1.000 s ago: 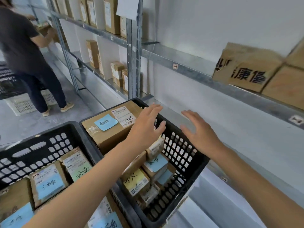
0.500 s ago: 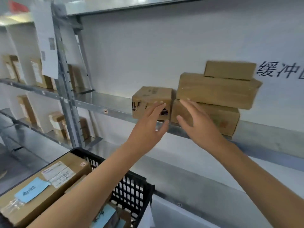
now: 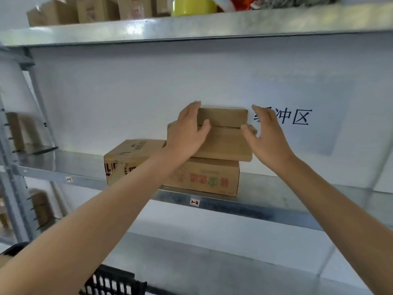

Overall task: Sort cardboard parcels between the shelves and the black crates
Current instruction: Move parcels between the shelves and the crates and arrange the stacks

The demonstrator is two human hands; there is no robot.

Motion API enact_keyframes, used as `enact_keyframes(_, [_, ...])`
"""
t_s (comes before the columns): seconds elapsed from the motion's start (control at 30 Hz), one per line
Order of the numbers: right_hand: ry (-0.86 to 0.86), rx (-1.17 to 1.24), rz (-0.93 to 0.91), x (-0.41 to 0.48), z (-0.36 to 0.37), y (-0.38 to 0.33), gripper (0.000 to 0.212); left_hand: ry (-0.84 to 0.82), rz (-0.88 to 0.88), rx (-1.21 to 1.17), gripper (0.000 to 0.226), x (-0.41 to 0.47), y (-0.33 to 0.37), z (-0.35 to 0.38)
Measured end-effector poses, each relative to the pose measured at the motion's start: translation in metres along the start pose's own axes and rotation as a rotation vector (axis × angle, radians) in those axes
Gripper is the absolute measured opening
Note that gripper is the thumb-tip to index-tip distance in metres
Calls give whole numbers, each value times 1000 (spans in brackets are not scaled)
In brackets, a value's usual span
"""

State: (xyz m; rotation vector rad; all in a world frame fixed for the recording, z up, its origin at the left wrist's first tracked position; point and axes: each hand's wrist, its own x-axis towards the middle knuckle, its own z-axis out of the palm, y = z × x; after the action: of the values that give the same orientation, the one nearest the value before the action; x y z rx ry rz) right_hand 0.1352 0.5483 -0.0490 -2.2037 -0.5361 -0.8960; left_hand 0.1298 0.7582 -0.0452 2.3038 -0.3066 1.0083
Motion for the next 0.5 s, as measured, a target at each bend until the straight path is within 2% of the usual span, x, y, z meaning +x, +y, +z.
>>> enact_keyframes(0.13, [-154,111,200,32,-3,-1,67,-68,-201,45,63,28,-3,12])
enact_keyframes(0.23, [-238,142,226,48,1,-2,56,-85,-300,71,59,38,-4,16])
enact_keyframes(0.33, [-235,165,225,51,9,-1,45,-55,-319,75,61,37,-1,19])
enact_keyframes(0.43, [-195,171,183,47,9,0,36,32,-286,-101,51,32,11,16])
enact_keyframes(0.5, [-148,211,119,46,3,-3,43,103,-236,-239,46,30,24,4])
